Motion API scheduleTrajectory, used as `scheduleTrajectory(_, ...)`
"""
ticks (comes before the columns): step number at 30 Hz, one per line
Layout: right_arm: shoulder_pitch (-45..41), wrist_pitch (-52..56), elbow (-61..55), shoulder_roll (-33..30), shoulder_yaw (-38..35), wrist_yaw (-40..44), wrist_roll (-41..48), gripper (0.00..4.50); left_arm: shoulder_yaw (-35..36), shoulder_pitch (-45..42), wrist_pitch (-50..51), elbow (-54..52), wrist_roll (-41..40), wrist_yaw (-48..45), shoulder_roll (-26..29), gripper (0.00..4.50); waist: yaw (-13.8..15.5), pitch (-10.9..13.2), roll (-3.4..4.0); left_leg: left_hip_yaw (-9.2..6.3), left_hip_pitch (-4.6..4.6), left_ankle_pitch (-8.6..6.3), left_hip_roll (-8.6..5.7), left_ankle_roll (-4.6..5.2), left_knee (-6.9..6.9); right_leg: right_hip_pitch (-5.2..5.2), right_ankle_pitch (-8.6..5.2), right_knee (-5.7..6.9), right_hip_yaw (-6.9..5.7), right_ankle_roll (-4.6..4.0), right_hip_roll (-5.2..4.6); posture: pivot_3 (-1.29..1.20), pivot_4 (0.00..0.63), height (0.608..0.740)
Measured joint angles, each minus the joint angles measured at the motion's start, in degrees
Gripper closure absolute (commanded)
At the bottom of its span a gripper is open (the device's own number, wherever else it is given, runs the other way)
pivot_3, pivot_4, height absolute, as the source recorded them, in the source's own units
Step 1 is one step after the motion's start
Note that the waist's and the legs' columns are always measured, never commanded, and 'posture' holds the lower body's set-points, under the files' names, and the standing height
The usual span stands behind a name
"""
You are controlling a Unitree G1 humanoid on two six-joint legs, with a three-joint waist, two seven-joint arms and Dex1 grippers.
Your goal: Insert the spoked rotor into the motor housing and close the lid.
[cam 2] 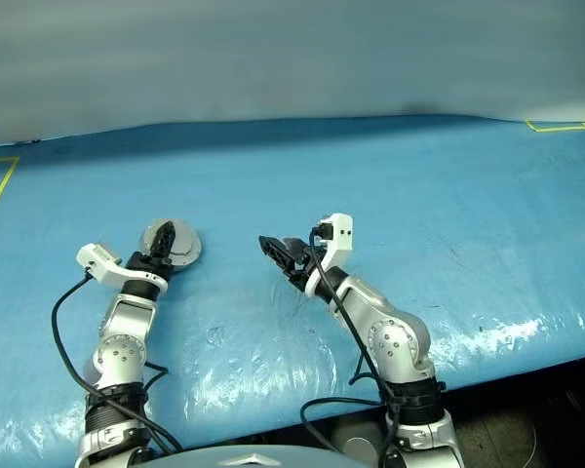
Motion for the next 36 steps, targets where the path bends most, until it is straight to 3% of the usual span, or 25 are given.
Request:
scheduleTrajectory(11,0.83,-0.16,0.03,1.06,1.59,1.58,-6.18,1.24,4.44,0.17,-0.80,2.95,5.65,7.53,6.39,0.03,-0.26,-0.03,-0.04,0.00,0.08,0.02,0.10,-0.03,0.00,0.03,0.00,0.05,0.03,-0.01,0.02,0.00,0.150,0.740)
scheduleTrajectory(17,0.93,-0.53,0.02,0.98,2.02,2.39,-8.91,1.24,5.84,3.40,-1.65,2.15,7.77,5.51,9.14,0.03,0.02,-0.05,-0.09,-0.01,0.08,0.02,0.17,-0.03,0.00,0.03,0.00,0.03,0.02,-0.01,-0.04,0.00,0.150,0.740)
scheduleTrajectory(26,3.62,-12.60,0.03,-6.84,6.39,0.09,-29.75,1.24,-8.57,9.80,-6.84,-17.49,18.25,-2.96,11.29,0.03,-0.01,-0.07,-0.10,0.09,0.13,0.03,0.14,-0.08,-0.01,0.03,0.00,0.04,0.13,-0.01,-0.08,0.00,0.150,0.740)
scheduleTrajectory(30,5.93,-17.68,0.61,-7.50,7.89,-4.58,-40.25,1.24,-16.48,13.68,-9.29,-19.40,26.00,-1.39,7.33,0.03,-0.14,-0.07,-0.07,0.21,0.22,0.06,0.14,-0.14,-0.07,0.03,-0.01,0.05,0.24,-0.02,0.02,0.00,0.150,0.740)
scheduleTrajectory(36,11.94,-20.92,0.64,-6.74,8.99,-9.03,-48.80,1.24,-21.08,19.82,-11.72,-18.97,32.93,2.65,2.27,0.03,0.06,-0.07,-0.08,0.20,0.22,0.06,0.26,-0.13,-0.07,0.02,-0.05,0.06,0.27,-0.07,0.01,0.00,0.150,0.740)
